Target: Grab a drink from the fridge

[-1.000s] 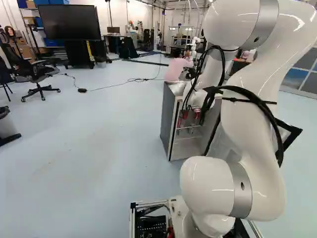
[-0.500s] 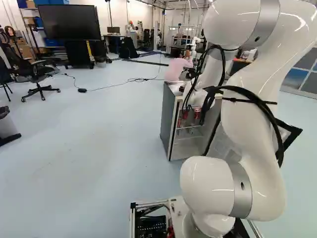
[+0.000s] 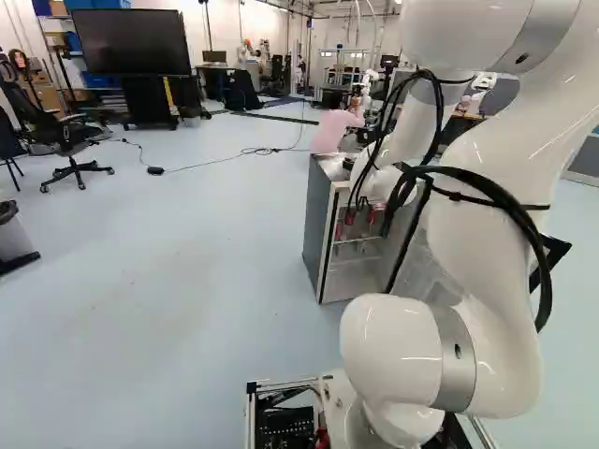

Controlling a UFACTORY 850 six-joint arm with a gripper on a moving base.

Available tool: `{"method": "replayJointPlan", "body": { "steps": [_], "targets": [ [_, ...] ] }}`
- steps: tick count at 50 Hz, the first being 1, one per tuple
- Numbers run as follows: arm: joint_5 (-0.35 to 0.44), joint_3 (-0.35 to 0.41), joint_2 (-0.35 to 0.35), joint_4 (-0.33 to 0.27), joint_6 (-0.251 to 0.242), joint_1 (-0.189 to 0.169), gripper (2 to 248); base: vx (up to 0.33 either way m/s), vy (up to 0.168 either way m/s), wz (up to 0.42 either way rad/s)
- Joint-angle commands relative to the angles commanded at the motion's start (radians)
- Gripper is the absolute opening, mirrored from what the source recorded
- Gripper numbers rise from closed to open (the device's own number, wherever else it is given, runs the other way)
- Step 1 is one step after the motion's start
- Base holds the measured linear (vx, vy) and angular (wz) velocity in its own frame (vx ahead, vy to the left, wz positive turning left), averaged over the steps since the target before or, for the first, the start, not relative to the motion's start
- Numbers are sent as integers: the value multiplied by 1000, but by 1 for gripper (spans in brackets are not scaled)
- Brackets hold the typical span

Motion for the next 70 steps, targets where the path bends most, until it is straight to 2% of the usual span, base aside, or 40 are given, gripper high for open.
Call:
{"method": "replayJointPlan", "body": {
  "steps": [13, 25, 37, 53, 70],
  "targets": [
    [0, 54, 76, 0, 0, -26, 247, 0, 0, 0],
    [0, 64, 111, 0, 0, -64, 247, 0, 0, 0],
    [-15, 48, 124, 0, 0, -101, 247, 0, 0, 0],
    [-77, 10, 125, 5, 0, -145, 247, 0, 0, 0],
    [-163, -37, 118, 72, 0, -189, 247, 0, 0, 0]
  ]
}}
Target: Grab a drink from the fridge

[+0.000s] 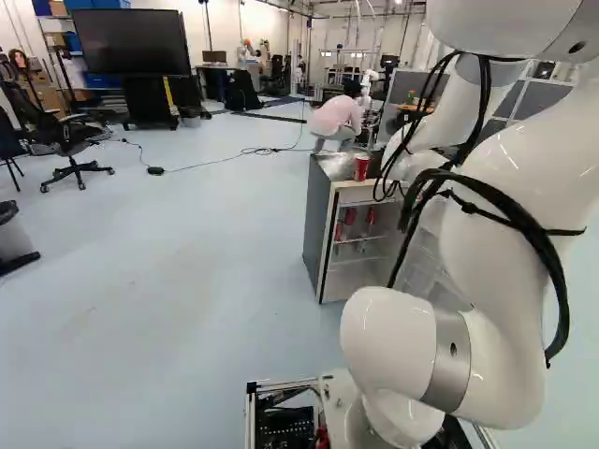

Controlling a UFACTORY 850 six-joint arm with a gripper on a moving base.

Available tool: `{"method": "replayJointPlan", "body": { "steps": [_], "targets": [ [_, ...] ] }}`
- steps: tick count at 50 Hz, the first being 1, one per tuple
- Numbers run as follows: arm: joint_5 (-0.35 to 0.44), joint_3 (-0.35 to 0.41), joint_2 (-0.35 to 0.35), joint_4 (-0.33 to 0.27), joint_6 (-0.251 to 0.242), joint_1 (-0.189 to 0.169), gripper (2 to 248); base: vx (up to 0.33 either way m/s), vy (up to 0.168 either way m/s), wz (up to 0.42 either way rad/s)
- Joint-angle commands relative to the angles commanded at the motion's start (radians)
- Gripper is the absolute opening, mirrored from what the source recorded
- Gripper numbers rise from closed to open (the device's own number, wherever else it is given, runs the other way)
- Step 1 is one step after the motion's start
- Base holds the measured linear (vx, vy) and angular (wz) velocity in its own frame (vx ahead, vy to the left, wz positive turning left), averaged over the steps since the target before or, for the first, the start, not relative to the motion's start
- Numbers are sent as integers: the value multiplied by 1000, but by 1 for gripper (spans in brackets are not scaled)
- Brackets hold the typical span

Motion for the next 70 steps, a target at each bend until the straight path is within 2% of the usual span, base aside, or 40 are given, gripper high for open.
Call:
{"method": "replayJointPlan", "body": {
  "steps": [41, 51, 70],
  "targets": [
    [-257, -138, -39, 309, 0, -100, 247, 0, 0, 0],
    [-301, -172, -48, 329, 0, -125, 247, 0, 0, 0],
    [-323, -233, -64, 331, 0, -173, 247, 0, 0, 0]
  ]
}}
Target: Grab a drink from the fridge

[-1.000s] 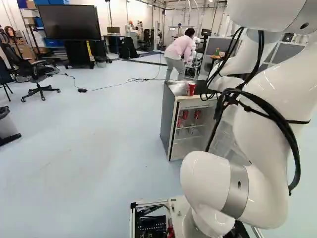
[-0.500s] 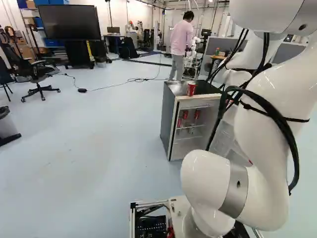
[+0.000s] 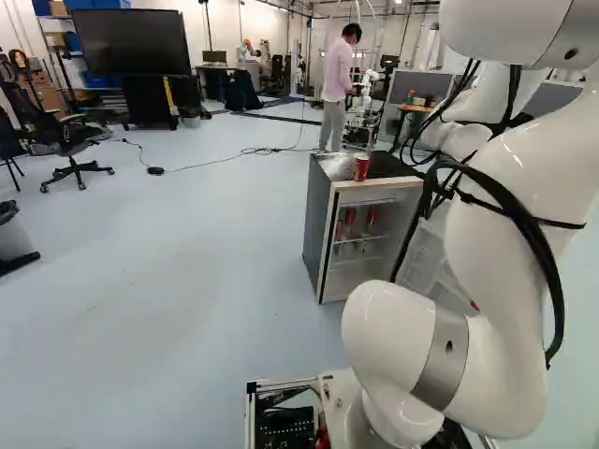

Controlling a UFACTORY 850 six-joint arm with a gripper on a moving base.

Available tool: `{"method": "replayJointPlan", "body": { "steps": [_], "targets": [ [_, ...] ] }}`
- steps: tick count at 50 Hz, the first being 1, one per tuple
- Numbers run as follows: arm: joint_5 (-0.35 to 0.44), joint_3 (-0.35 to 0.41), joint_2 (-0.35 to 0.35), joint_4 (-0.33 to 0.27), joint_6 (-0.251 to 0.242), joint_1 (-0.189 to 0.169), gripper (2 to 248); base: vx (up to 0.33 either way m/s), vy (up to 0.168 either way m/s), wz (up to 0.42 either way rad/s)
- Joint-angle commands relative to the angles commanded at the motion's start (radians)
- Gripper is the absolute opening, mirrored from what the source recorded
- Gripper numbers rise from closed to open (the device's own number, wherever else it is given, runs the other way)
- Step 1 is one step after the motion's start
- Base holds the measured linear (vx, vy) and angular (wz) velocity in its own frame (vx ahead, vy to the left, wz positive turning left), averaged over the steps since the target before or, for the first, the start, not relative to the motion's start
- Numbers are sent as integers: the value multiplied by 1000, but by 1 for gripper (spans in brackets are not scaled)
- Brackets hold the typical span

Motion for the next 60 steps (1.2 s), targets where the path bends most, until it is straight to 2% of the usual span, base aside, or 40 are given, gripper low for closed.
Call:
{"method": "replayJointPlan", "body": {
  "steps": [17, 60],
  "targets": [
    [-18, -52, -18, -13, 0, -44, 247, 0, 0, 0],
    [-109, -174, -122, -75, 0, -155, 247, 0, 0, 0]
  ]
}}
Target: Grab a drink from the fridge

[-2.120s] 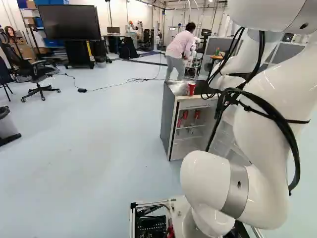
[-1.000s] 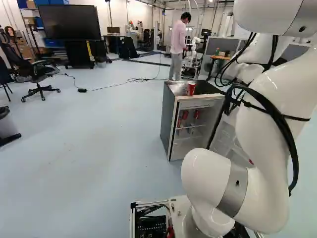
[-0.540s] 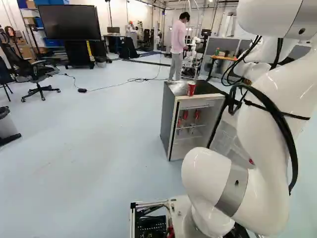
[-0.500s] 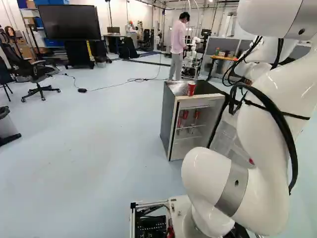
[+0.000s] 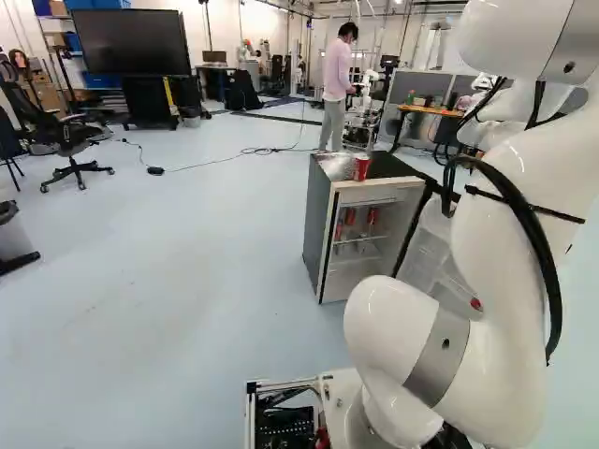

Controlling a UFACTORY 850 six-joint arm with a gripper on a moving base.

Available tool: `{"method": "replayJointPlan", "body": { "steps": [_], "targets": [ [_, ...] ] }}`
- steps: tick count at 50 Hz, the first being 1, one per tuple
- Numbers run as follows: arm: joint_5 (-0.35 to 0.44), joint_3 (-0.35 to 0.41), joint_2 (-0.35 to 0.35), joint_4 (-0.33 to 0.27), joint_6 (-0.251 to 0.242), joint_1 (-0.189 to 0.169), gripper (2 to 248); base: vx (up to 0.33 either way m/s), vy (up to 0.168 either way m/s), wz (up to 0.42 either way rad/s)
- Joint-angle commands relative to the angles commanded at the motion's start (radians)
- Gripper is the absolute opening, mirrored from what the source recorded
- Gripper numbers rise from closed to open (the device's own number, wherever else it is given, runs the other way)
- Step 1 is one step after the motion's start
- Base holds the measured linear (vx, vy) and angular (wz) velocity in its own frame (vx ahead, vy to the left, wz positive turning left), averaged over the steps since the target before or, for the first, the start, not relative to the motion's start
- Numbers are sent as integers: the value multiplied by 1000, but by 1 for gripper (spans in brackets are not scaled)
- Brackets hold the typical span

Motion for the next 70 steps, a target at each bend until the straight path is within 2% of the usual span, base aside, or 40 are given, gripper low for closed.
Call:
{"method": "replayJointPlan", "body": {
  "steps": [58, 70],
  "targets": [
    [-69, -216, -265, -72, 0, -122, 247, 0, 0, 0],
    [-85, -246, -309, -84, 0, -135, 247, 0, 0, 0]
  ]
}}
